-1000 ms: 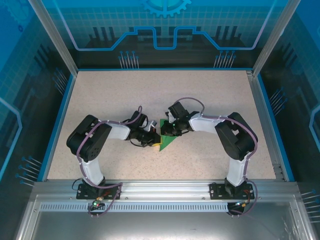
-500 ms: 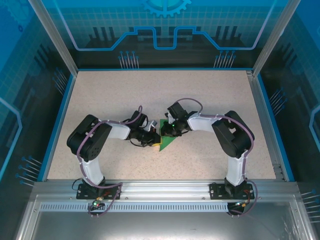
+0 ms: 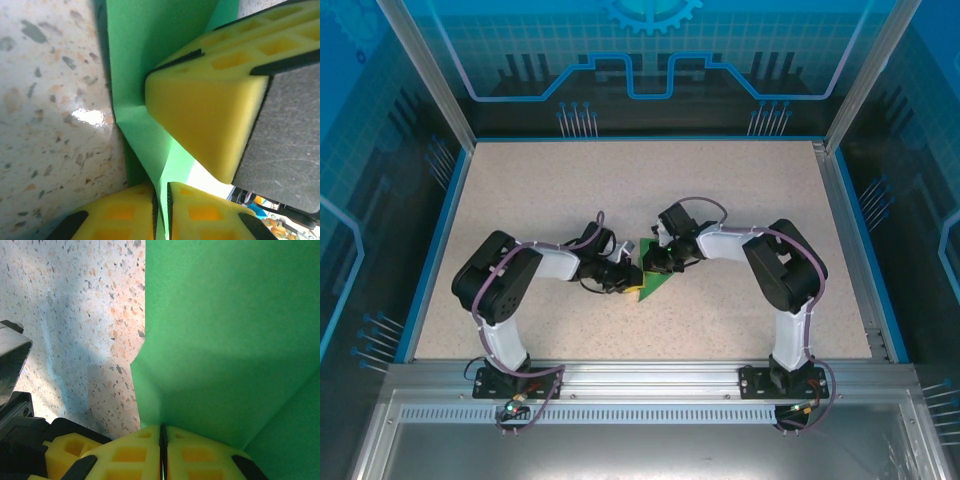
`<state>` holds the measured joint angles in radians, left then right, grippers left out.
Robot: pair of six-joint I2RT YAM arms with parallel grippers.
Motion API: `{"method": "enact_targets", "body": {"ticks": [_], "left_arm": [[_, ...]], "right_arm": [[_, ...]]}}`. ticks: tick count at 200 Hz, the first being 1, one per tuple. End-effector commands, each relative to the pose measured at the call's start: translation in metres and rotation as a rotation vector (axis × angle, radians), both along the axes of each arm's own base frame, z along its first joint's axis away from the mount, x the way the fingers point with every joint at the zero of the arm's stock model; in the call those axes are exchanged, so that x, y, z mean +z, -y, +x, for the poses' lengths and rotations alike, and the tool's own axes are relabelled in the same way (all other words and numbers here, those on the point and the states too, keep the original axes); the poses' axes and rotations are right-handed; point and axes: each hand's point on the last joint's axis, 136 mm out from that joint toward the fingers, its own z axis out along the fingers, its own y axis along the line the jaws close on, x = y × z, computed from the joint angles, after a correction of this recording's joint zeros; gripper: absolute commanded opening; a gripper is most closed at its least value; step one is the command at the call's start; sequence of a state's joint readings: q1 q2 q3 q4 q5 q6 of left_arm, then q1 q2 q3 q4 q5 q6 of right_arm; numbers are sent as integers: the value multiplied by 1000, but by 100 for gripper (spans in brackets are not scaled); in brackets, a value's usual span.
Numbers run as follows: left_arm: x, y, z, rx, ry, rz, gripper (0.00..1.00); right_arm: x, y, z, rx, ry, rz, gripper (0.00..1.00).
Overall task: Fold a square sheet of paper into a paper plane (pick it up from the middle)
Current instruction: Fourth fold the wing at the center of the table.
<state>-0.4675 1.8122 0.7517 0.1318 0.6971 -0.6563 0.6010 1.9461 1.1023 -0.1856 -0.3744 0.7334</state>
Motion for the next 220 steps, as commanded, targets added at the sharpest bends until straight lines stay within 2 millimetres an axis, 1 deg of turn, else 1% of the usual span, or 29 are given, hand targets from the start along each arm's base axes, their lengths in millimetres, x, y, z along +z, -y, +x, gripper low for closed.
{"method": "enact_targets", "body": {"ticks": [1,12,32,59,78,112,123,144,173,191,220], "left_arm": [[-1,-3,-11,5,-35,3,15],[0,-1,-11,0,-35,-3,13],[1,-1,-11,-1,-39,-4,11],[2,1,-16,-25,-51,-20,8],[5,3,-21,-54,-62,-43,10],[13,5,-23,-72,-49,-67,14],[16,6,-22,-72,-42,-78,14],[19,8,-20,-73,-32,-97,10],[14,7,-23,-76,-48,-89,4],[8,5,-31,-97,-71,-92,1],[1,3,-45,-142,-116,-91,3]], "right_arm": [[-29,18,-8,-31,-61,-69,10],[-31,19,-9,-31,-63,-74,10],[-33,20,-10,-29,-68,-77,10],[-39,23,-12,-32,-80,-92,10],[-43,25,-14,-35,-86,-107,10],[-48,29,-17,-37,-97,-122,9],[-49,30,-18,-35,-101,-123,9],[-51,32,-20,-31,-102,-137,9],[-57,36,-23,-27,-111,-154,9],[-62,40,-25,-34,-123,-168,9],[-65,40,-25,-36,-131,-169,9]]}}
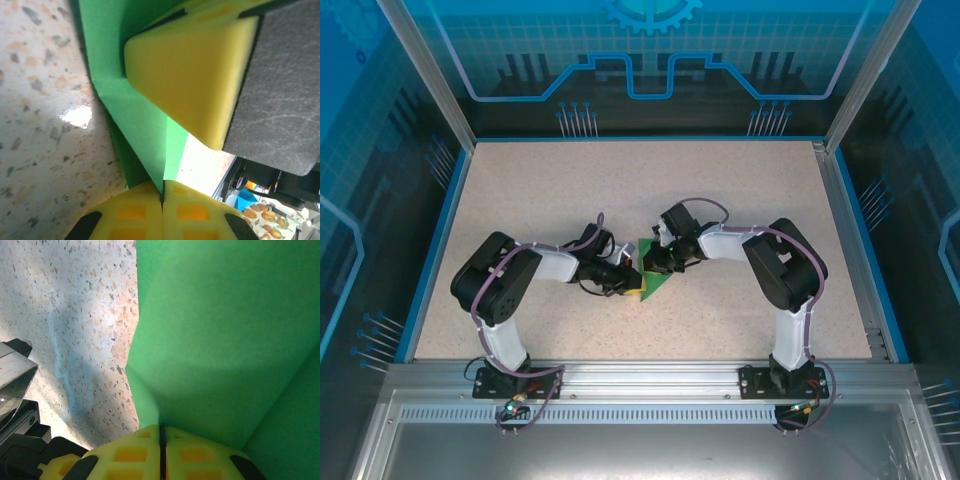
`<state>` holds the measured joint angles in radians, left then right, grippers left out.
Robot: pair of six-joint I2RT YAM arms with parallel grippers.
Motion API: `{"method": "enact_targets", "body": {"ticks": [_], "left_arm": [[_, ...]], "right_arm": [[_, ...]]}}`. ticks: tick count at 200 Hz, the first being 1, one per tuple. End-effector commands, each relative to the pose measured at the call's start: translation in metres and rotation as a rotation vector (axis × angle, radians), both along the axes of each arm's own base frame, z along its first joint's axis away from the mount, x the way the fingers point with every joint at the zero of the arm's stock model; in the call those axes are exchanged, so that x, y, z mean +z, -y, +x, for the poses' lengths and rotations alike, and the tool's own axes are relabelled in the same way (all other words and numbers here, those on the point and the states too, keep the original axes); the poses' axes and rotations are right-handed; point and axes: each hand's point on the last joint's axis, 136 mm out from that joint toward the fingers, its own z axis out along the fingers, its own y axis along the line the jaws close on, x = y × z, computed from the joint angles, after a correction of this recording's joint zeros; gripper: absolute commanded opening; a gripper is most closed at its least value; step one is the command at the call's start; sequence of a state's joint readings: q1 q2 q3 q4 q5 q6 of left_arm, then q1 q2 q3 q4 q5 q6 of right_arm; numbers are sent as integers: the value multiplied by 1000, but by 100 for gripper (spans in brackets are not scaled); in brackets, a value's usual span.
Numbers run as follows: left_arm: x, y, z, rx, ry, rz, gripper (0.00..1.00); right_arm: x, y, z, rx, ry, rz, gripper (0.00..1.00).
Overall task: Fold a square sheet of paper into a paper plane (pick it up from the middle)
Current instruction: Fourth fold the wing at the center of the table.
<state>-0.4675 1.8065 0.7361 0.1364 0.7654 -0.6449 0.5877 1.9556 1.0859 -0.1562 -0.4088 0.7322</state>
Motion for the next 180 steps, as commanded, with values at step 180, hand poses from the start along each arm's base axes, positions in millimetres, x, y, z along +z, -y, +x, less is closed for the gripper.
{"method": "enact_targets", "body": {"ticks": [180], "left_arm": [[-19,-19,-55,-83,-187,66,13]], "right_arm": [[-67,38,-31,-38,-148,-182,9]]}}
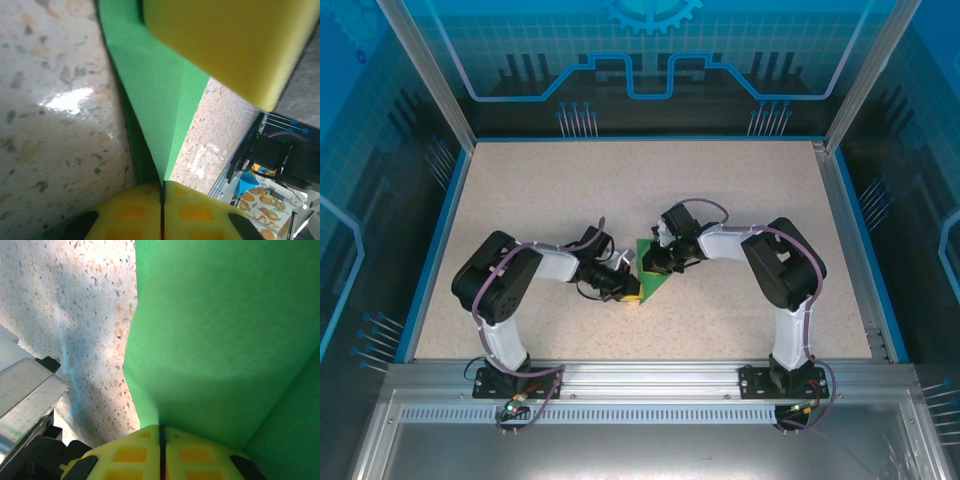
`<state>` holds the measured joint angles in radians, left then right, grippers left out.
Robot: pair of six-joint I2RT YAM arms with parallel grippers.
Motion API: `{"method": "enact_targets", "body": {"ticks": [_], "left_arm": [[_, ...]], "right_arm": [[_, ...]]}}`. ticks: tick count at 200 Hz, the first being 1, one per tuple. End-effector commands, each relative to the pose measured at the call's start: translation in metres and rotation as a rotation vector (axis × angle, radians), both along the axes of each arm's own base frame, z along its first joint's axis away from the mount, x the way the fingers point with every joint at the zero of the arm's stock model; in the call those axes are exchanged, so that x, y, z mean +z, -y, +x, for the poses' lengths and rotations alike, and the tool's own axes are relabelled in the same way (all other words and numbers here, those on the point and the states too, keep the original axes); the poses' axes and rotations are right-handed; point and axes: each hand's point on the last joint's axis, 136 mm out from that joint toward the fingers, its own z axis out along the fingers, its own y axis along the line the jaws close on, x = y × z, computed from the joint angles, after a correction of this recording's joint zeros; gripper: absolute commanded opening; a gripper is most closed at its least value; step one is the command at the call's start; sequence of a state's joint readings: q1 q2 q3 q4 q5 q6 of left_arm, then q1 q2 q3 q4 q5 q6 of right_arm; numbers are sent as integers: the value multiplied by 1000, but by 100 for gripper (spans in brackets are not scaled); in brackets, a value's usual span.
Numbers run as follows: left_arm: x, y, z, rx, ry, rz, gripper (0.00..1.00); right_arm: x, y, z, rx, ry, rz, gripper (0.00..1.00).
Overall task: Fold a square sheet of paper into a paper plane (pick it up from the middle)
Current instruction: Fourth fold the wing at the center of the table.
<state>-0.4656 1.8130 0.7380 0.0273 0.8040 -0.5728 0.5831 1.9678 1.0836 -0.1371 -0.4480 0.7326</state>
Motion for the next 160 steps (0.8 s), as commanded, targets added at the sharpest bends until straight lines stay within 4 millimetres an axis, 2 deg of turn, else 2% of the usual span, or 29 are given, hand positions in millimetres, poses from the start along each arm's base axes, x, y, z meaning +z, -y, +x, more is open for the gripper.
{"method": "enact_targets", "body": {"ticks": [1,11,28,54,83,136,160], "left_arm": [[-12,-13,-36,-26,-129,54,14],[-10,-16,-36,-11,-120,68,19],[-3,-18,-35,13,-93,70,18],[1,-34,-30,98,-45,150,20],[9,-39,-15,191,-8,177,19],[47,-19,23,297,44,60,17],[58,-10,36,303,58,17,17]], "right_arm": [[-66,41,-30,-47,-132,-214,9],[-66,40,-30,-51,-135,-205,9],[-66,38,-32,-57,-140,-196,9],[-67,44,-34,-98,-142,-212,9],[-67,45,-35,-118,-152,-214,9],[-65,51,-36,-146,-147,-227,9],[-67,48,-36,-144,-156,-219,8]]}}
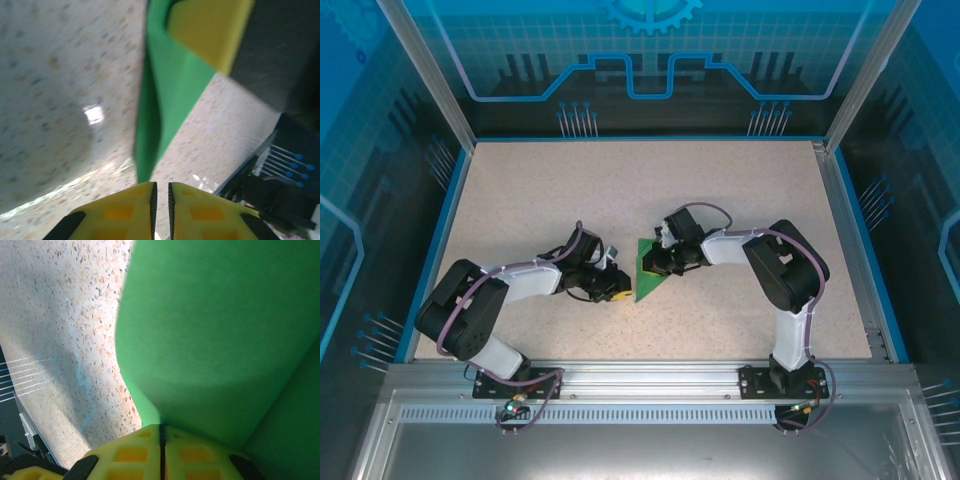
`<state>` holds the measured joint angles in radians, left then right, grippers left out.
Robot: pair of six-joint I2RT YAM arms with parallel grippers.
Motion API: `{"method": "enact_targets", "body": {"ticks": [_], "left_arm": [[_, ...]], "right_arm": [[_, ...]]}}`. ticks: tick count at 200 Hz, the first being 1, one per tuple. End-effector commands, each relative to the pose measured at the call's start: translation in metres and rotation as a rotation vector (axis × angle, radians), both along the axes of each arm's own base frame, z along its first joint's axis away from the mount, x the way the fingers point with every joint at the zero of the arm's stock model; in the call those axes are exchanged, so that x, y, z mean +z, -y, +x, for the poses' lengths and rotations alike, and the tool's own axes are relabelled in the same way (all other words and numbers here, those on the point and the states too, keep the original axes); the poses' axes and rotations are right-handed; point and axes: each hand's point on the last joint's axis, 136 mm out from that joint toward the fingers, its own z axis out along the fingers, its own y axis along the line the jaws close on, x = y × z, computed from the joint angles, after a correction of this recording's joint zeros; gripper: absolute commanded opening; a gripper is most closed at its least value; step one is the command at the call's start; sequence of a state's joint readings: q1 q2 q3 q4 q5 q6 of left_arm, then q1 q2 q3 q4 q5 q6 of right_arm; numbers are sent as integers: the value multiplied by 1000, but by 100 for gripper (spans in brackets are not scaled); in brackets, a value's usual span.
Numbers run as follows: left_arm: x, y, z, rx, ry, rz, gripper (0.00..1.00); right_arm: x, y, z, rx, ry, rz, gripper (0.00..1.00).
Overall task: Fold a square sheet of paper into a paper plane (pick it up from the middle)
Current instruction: Fourth fold the wing at the center of the table.
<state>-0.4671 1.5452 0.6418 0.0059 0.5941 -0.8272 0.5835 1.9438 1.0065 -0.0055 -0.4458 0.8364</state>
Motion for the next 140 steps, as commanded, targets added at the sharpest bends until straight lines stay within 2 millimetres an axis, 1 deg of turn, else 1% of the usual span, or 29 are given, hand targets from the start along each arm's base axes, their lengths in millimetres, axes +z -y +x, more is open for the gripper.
{"method": "enact_targets", "body": {"ticks": [1,20,28,73,105,140], "left_arm": [[26,14,27,41,55,-75,17],[31,25,29,14,52,-119,18],[29,28,29,5,47,-121,18],[5,43,29,-24,-3,-104,17],[-19,39,24,-16,-49,-64,17],[-40,32,6,-29,-105,-20,16]], "right_arm": [[-67,49,-37,-63,-167,-261,8],[-67,49,-37,-62,-167,-261,8],[-67,49,-37,-58,-169,-260,8],[-65,51,-37,-55,-165,-270,8],[-65,54,-37,-56,-167,-275,8],[-66,55,-36,-51,-166,-284,8]]}}
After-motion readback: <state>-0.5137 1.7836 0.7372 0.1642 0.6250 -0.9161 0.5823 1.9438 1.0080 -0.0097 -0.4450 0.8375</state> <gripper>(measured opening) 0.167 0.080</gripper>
